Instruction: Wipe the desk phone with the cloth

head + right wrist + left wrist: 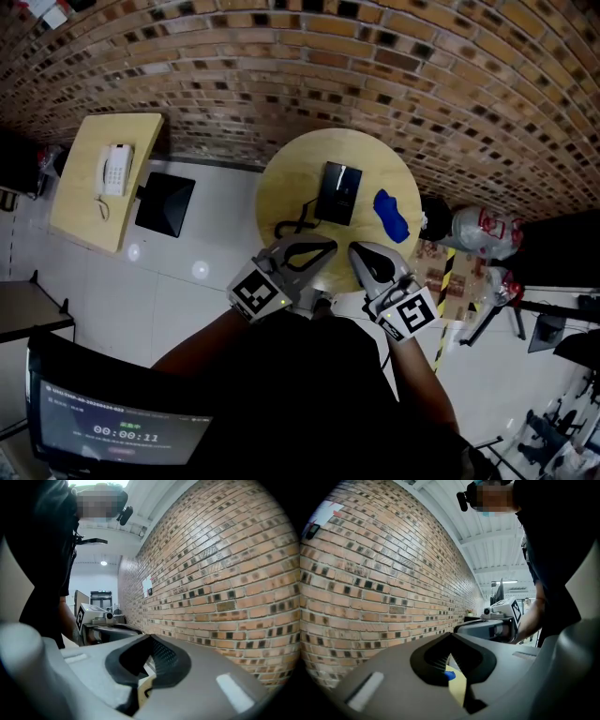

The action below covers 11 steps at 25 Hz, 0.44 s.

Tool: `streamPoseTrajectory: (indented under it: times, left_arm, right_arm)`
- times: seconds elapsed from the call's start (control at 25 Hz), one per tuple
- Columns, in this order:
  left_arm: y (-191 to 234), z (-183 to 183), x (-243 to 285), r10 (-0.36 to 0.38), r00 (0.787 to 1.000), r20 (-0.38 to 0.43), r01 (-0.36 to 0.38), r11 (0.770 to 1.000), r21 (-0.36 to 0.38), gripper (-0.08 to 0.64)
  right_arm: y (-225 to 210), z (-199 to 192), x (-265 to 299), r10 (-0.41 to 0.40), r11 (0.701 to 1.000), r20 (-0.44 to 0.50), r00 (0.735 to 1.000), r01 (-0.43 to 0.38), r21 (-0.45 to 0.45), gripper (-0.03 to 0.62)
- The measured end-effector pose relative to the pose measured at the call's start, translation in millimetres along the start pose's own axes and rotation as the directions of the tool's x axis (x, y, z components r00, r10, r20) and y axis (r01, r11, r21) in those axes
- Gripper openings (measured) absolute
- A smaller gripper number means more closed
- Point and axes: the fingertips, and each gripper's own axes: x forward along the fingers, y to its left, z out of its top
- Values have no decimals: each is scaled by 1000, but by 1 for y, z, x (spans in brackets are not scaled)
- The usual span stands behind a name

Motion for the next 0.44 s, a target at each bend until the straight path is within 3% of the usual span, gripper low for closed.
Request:
streamPoseTrajectory:
  times: [0.44]
  left_arm:
    - [4, 0, -4, 10, 1000, 3, -10, 1000, -4, 5]
  right_arm:
    - [6, -4, 5, 21, 1000, -20, 1000, -20, 13, 0]
